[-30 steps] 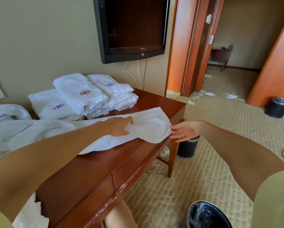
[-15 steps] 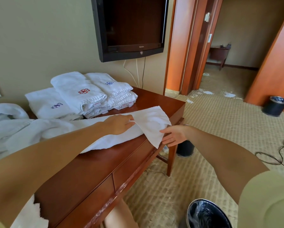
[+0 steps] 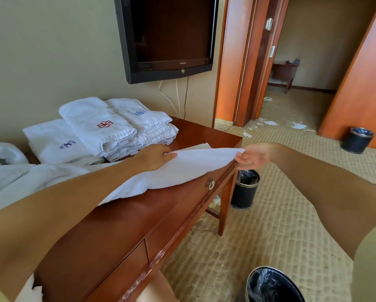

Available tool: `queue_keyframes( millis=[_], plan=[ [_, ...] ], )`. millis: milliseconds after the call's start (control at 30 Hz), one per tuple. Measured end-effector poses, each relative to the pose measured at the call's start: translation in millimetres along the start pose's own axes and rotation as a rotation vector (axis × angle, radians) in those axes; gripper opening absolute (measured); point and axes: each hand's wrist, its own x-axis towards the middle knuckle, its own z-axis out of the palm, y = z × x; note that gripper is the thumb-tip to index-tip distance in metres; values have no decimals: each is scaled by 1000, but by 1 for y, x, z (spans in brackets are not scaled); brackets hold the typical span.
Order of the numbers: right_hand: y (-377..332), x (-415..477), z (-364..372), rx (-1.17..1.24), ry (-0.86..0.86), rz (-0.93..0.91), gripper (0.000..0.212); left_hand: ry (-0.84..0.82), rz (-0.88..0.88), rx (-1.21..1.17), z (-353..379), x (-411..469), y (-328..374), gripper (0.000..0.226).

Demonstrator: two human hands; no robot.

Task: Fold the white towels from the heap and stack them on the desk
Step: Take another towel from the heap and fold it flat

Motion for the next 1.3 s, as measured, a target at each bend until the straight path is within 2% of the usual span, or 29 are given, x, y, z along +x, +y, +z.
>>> queue_keyframes(
  millis=[67,200,333,400,533,633,733,867,967,1033,1167,1233,1300],
  plan=[
    [-11,4,-1,44,-15,-45,27,14,-18,-32,0,9,-1,46],
    [-25,21,6,106,-5,-122,14,15,-76,-65,6,27,-11,50],
    [-29,51,18,-51,90,-143,12,-13,-179,-88,14,41,-32,50],
    [-31,69,28,-150,235,-206,20,-20,-244,-110,16,46,-42,49],
    [-34,105,44,-107,425,-323,46,-38,-360,-189,20,51,-58,45],
    [-25,128,51,-265,479,-238,51,-115,-406,-200,25,50,-69,42],
    [-20,133,59,-549,533,-174,52,-100,-445,-222,29,50,-76,41],
    [-34,127,63,-686,444,-82,74,-88,-475,-163,34,54,-75,43],
    [-39,127,56,-792,374,-7,78,-109,-472,-143,31,56,-71,43],
    [-38,135,49,-827,416,-50,70,-204,-466,-207,26,55,-72,43],
    [-35,158,39,-806,729,-173,46,-529,-512,-482,7,42,-72,40],
    [-36,166,41,-845,870,-154,41,-602,-526,-608,-2,36,-76,40],
    [-37,167,55,-963,942,-132,45,-696,-540,-663,-11,29,-85,37]
  ],
)
